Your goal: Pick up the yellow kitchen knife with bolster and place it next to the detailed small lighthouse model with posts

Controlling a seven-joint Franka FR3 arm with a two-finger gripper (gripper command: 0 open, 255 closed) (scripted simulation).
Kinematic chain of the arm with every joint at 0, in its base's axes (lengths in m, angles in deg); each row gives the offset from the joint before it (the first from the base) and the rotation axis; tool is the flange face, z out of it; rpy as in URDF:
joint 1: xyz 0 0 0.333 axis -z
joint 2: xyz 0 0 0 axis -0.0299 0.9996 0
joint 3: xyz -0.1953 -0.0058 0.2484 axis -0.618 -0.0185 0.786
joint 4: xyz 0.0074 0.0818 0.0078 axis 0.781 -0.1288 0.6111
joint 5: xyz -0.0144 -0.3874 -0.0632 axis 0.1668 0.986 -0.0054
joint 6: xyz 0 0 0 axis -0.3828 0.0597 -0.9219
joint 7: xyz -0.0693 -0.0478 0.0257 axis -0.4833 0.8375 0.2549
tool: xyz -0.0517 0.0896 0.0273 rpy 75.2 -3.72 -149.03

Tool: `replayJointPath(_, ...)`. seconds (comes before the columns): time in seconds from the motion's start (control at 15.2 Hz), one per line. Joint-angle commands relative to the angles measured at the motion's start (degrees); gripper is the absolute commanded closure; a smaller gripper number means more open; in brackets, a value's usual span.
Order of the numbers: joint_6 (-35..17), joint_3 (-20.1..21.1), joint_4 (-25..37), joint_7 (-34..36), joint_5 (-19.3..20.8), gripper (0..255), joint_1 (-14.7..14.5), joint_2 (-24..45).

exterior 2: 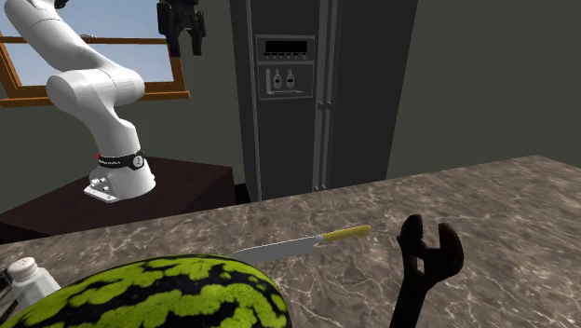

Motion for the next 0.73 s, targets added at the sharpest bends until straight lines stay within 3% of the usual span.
replayJointPath(0.0,0.00,0.00,0.00,0.00,0.00,0,0.00,0.00)
replayJointPath(0.66,-15.63,-7.21,-1.04,-13.46,5.04,0,0.67,15.01)
